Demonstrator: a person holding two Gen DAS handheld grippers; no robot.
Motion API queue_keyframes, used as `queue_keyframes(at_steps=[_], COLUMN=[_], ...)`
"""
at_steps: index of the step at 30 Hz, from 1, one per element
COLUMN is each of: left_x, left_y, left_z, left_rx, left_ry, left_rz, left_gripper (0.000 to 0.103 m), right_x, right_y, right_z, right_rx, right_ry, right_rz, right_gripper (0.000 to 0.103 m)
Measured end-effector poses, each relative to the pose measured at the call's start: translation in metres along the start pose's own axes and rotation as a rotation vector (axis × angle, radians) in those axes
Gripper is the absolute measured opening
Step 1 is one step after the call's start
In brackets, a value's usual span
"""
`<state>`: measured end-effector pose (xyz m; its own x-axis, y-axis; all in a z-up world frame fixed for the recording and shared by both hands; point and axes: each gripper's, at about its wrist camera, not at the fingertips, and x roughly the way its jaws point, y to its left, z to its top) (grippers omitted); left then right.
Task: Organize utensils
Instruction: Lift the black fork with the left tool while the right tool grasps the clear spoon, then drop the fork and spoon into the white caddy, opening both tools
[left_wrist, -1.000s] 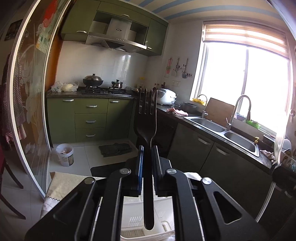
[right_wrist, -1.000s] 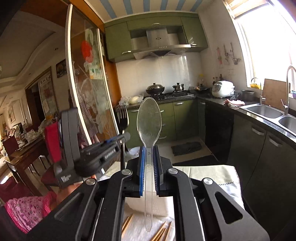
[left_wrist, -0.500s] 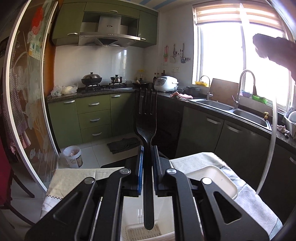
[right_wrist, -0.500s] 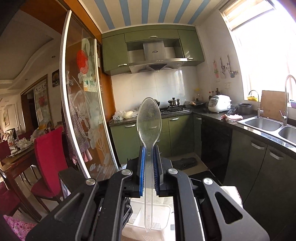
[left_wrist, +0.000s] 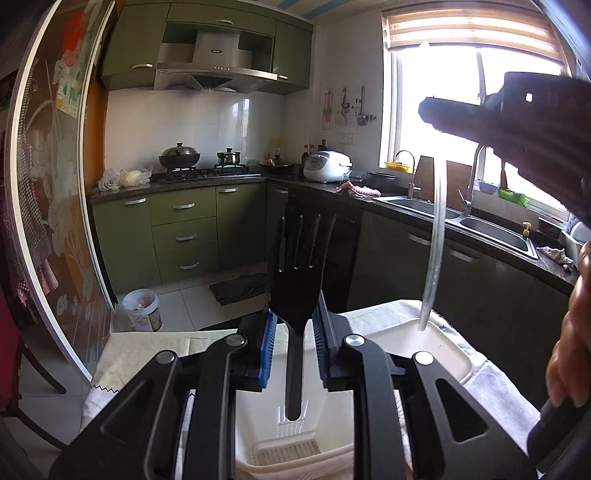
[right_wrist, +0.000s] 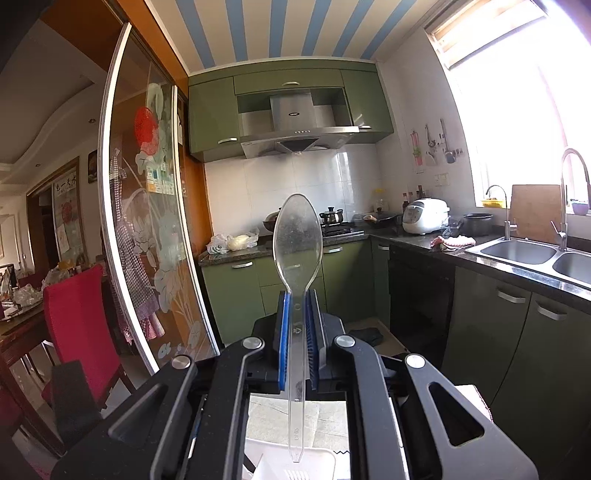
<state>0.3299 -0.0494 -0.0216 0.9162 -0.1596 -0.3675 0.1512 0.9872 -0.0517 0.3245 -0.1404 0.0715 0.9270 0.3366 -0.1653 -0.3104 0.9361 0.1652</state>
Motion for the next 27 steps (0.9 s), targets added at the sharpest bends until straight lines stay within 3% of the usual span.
queue_keyframes(at_steps=[13,21,27], left_x=[-0.037,-0.07,-0.085], left_y=[0.033,0.026,0.02], left_z=[0.016,0.021,0.018], left_rx=[-0.135,-0.097,-0.099], left_ry=[0.008,0.008,0.042], left_rz=[-0.023,-0.04,-0.043], left_gripper=[0.026,0.031,0.036], right_x=[0.009,0.001,-0.007], right_y=[-0.004,-0.007,-0.005], right_z=[-0.055,-0.09,-0.102], right_rx=[-0.029,-0.05,-0.069], right_ry=[0.067,0.104,0.151], right_rz=[-0.028,-0.033,-0.026], right_gripper=[0.01,0.01,0.025])
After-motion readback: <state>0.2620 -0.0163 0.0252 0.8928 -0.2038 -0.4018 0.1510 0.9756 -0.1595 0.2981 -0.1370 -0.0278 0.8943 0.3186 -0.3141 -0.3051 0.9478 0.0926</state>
